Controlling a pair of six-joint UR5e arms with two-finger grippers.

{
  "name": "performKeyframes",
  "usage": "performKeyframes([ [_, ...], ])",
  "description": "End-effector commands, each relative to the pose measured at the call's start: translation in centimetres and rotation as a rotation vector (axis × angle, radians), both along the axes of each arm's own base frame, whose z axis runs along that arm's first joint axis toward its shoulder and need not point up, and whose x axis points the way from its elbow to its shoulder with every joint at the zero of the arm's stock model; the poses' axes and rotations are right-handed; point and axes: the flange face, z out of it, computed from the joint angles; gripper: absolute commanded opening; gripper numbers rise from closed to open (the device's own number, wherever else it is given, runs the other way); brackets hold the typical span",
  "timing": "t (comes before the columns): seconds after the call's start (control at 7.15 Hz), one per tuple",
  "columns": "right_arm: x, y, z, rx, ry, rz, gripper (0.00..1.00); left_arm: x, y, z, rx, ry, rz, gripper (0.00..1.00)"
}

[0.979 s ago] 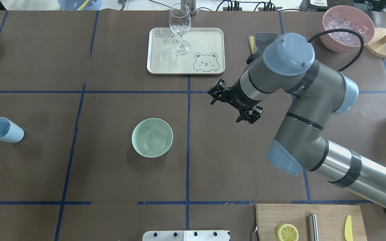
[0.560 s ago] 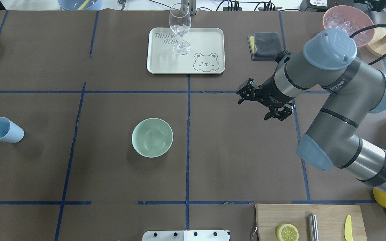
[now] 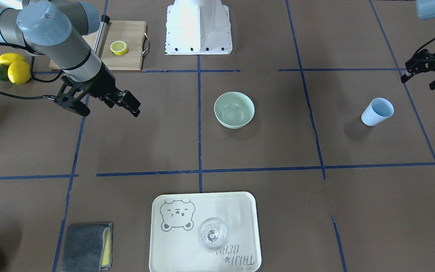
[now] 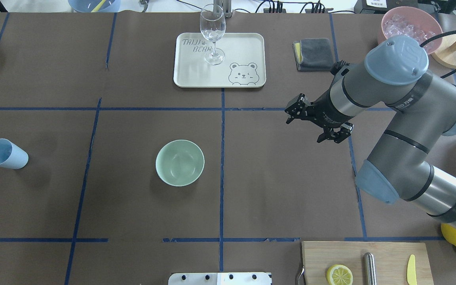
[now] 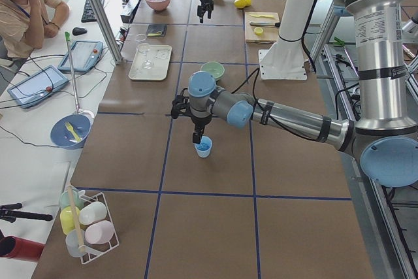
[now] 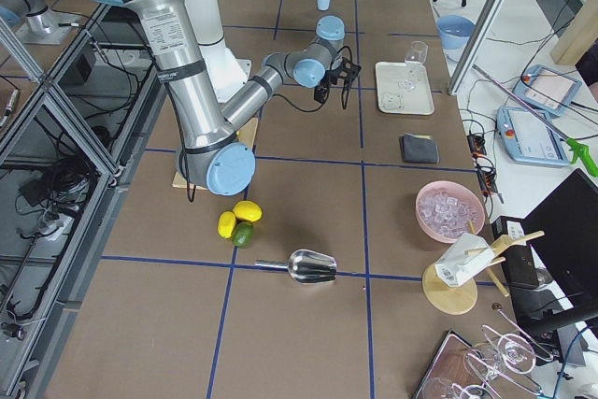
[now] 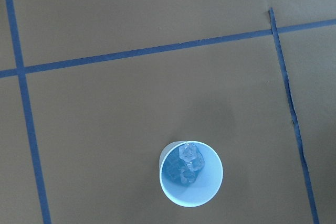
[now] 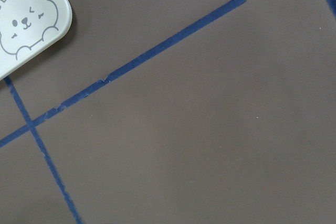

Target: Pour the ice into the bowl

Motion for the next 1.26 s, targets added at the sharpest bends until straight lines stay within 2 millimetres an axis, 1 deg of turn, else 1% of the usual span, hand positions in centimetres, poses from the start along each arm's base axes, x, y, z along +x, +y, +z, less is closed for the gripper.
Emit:
performKeyframes([
  [0.0, 0.1, 0.1, -0.3, 0.005, -0.003, 0.002, 1.0, 2.9, 1.7, -1.3, 0.095, 0.031, -0.077, 1.0],
  [0.14, 0.1, 0.1, -0.3, 0.005, -0.003, 0.002, 1.0, 2.4, 5.1, 1.0, 0.166, 0.013, -0.114, 1.0],
  [0.28, 0.1, 0.1, -0.3, 0.006, -0.004, 0.002, 1.0, 4.0, 7.6, 2.7, 0.185, -0.009, -0.162, 1.0],
  [0.42, 0.3, 0.2, -0.6, 0.009, -0.009, 0.003, 1.0, 7.7, 8.7, 2.9, 0.152, -0.037, -0.231, 1.0],
  [0.56, 0.6, 0.5, -1.0, 0.018, -0.018, 0.004, 1.0, 12.2, 11.6, 4.1, 0.122, -0.083, -0.316, 1.0],
  [0.7, 0.8, 0.6, -0.8, 0.014, -0.016, 0.005, 1.0, 14.6, 13.6, 4.7, 0.084, -0.084, -0.408, 1.0],
  [0.84, 0.8, 0.6, -0.8, 0.014, -0.016, 0.005, 1.0, 16.6, 16.3, 5.9, 0.106, -0.107, -0.496, 1.0],
  [0.98, 0.8, 0.7, -0.8, 0.016, -0.015, 0.004, 1.0, 18.0, 17.9, 6.0, 0.11, -0.091, -0.526, 0.96],
  [1.12, 0.9, 0.7, -0.7, 0.013, -0.014, 0.005, 1.0, 18.3, 18.1, 6.0, 0.128, -0.084, -0.574, 0.92],
])
